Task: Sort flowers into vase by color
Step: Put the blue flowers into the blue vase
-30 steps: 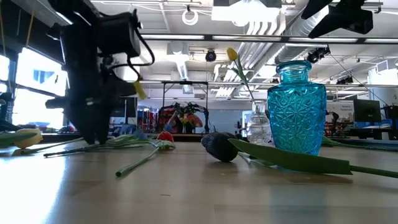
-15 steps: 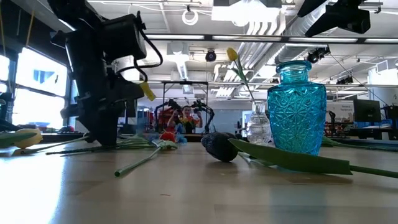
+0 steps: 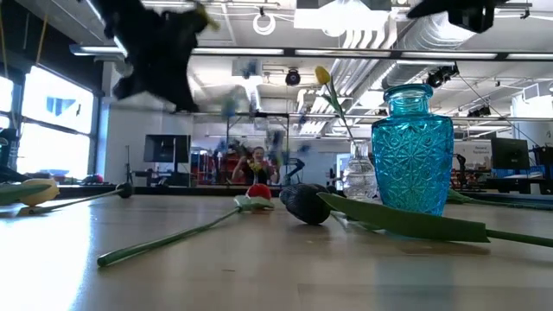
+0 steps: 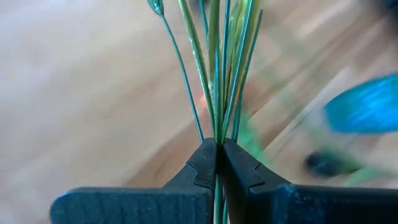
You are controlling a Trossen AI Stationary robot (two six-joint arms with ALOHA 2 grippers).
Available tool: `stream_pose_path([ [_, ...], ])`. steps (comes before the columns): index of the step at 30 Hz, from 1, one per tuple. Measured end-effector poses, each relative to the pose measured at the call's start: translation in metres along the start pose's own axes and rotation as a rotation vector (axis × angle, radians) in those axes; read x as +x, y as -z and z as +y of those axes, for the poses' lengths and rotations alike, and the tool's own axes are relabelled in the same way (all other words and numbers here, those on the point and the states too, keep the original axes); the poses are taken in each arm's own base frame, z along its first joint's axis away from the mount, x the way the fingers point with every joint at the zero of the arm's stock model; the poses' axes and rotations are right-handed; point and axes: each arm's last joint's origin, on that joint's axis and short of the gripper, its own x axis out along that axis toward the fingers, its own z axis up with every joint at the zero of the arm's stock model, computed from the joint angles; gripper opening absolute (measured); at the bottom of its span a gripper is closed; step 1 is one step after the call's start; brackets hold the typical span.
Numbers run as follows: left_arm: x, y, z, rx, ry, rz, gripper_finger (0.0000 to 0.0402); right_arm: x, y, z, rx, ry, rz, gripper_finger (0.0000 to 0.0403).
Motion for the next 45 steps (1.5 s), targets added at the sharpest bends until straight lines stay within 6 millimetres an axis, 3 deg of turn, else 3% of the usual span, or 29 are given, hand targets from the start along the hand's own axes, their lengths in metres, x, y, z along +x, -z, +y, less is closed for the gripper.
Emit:
stream_pose_path([
  [7, -0.050, -0.042, -0.022, 0.083, 0.304, -0.388, 0.0001, 0.008, -0.024, 0.007, -0.009, -0.093, -0.154, 0.0197],
  [14, -0.071, -0.059, -0.048, 0.171, 0.586, -0.643, 0.0000, 0.019, -0.061, 0.010, 0.003, -0.199, -0.387, 0.0217],
  [23, -0.067, -0.058, -0.056, 0.190, 0.614, -0.684, 0.0000, 0.035, -0.096, 0.009, -0.024, -0.319, -0.605, 0.0291],
  [29, -0.060, -0.057, -0.059, 0.206, 0.605, -0.671, 0.0000, 0.057, -0.103, 0.010, -0.062, -0.328, -0.594, 0.0286],
  [36, -0.049, -0.053, -0.061, 0.237, 0.573, -0.640, 0.0000, 0.072, -0.116, 0.026, -0.170, -0.337, -0.592, 0.0282],
  [45, -0.040, -0.050, -0.063, 0.255, 0.550, -0.610, 0.0000, 0.091, -0.124, 0.029, -0.172, -0.217, -0.542, 0.0273],
])
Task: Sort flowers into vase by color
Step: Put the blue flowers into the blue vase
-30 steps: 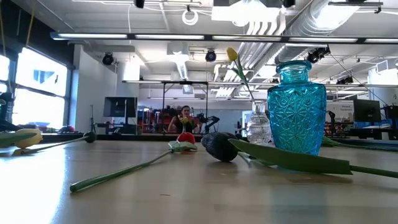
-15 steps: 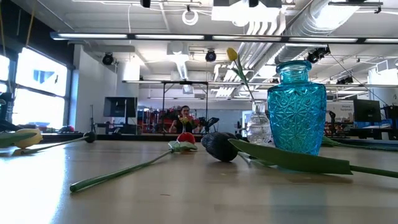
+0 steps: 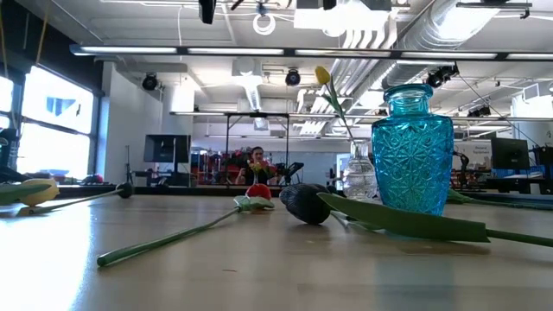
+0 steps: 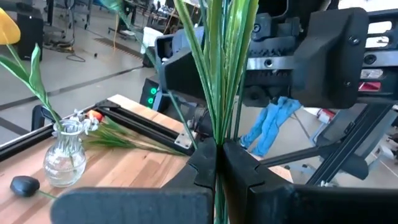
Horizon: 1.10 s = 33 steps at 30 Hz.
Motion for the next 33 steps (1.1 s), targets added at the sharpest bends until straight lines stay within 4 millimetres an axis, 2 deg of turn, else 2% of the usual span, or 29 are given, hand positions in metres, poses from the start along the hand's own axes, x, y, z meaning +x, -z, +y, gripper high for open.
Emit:
stream_pose_path([
  [7, 0.000, 0.001, 0.000, 0.004, -0.003, 0.010, 0.0000, 0.004, -0.004, 0.002, -0.021, 0.016, 0.035, 0.0220],
  [9, 0.001, 0.002, 0.000, 0.005, -0.004, 0.013, 0.0000, 0.000, -0.011, 0.004, -0.047, 0.009, 0.057, 0.0203],
  [12, 0.000, 0.002, 0.000, 0.004, -0.003, 0.012, 0.0000, -0.015, -0.032, 0.010, -0.062, 0.010, 0.072, 0.0193],
  [15, 0.001, 0.002, 0.000, 0.004, -0.003, 0.012, 0.0000, -0.032, -0.052, 0.011, -0.081, 0.048, 0.126, 0.0210],
  [20, 0.001, 0.002, 0.000, 0.004, -0.003, 0.012, 0.0000, -0.062, -0.068, 0.010, -0.043, 0.110, 0.287, 0.0281],
  [23, 0.001, 0.002, 0.000, 0.004, -0.003, 0.012, 0.0000, -0.072, -0.059, 0.009, -0.009, 0.149, 0.401, 0.0316],
  [26, 0.001, 0.002, 0.000, 0.004, -0.003, 0.011, 0.0000, -0.067, -0.039, 0.007, -0.021, 0.184, 0.461, 0.0333],
  [29, 0.001, 0.001, 0.000, 0.004, -0.005, 0.009, 0.0000, -0.053, -0.021, 0.005, -0.008, 0.169, 0.401, 0.0336],
  [33, 0.001, 0.001, 0.000, 0.008, -0.005, 0.003, 0.0000, -0.032, -0.006, -0.002, 0.046, 0.125, 0.272, 0.0332],
])
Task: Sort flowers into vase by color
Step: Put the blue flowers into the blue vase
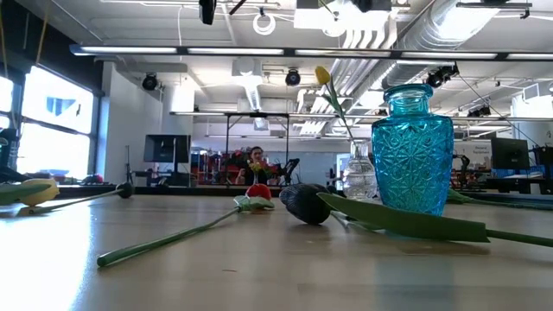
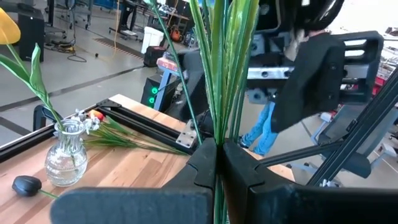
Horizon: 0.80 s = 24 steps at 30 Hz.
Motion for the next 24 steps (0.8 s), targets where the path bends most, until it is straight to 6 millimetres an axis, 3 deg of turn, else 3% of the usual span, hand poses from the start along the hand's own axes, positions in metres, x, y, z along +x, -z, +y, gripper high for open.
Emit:
stream_pose_path([
  [7, 0.000, 0.000, 0.000, 0.002, -0.002, 0.001, 0.0000, 0.031, -0.002, -0.003, 0.039, -0.091, -0.131, 0.0326],
  [14, 0.000, 0.000, 0.000, 0.002, -0.002, 0.003, 0.0000, 0.042, -0.002, -0.005, 0.052, -0.112, -0.165, 0.0303],
  [19, 0.000, 0.001, 0.000, -0.010, -0.004, 0.006, 0.0001, 0.042, -0.002, -0.004, 0.050, -0.115, -0.165, 0.0225],
  [24, 0.001, 0.004, 0.006, -0.059, -0.036, 0.050, 0.0017, 0.042, -0.002, -0.004, 0.042, -0.114, -0.164, 0.0106],
])
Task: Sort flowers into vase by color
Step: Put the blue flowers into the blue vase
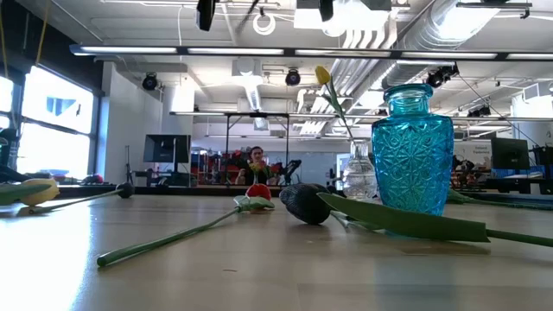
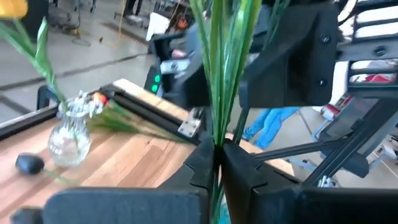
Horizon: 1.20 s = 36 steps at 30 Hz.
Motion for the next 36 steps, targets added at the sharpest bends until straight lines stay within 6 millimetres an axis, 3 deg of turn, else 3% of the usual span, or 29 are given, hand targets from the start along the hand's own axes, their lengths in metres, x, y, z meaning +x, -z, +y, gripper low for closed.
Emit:
stream_pose_path([
  [3, 0.000, 0.002, 0.003, 0.000, -0.011, 0.024, 0.0036, 0.000, -0.001, 0.000, -0.037, 0.004, 0.005, 0.0032],
  [5, 0.001, 0.001, 0.004, 0.002, 0.000, 0.038, 0.0053, -0.001, -0.003, 0.002, -0.073, 0.006, 0.012, 0.0011],
  [11, 0.000, 0.008, 0.010, 0.022, 0.034, 0.153, 0.0104, -0.021, -0.024, 0.010, -0.103, 0.037, 0.038, 0.0007],
  [19, -0.015, 0.014, 0.017, 0.062, -0.019, 0.303, 0.0135, -0.084, -0.037, 0.030, -0.198, 0.061, 0.096, 0.0003],
  [24, -0.017, 0.015, 0.017, 0.046, -0.018, 0.325, 0.0136, -0.118, -0.021, 0.050, -0.264, 0.008, 0.212, 0.0002],
  [29, -0.017, 0.015, 0.017, 0.039, -0.019, 0.324, 0.0136, -0.132, 0.004, 0.064, -0.354, 0.034, 0.267, 0.0001],
  [36, -0.017, 0.015, 0.017, 0.025, -0.021, 0.323, 0.0136, -0.134, 0.052, 0.044, -0.379, 0.187, 0.267, 0.0001],
])
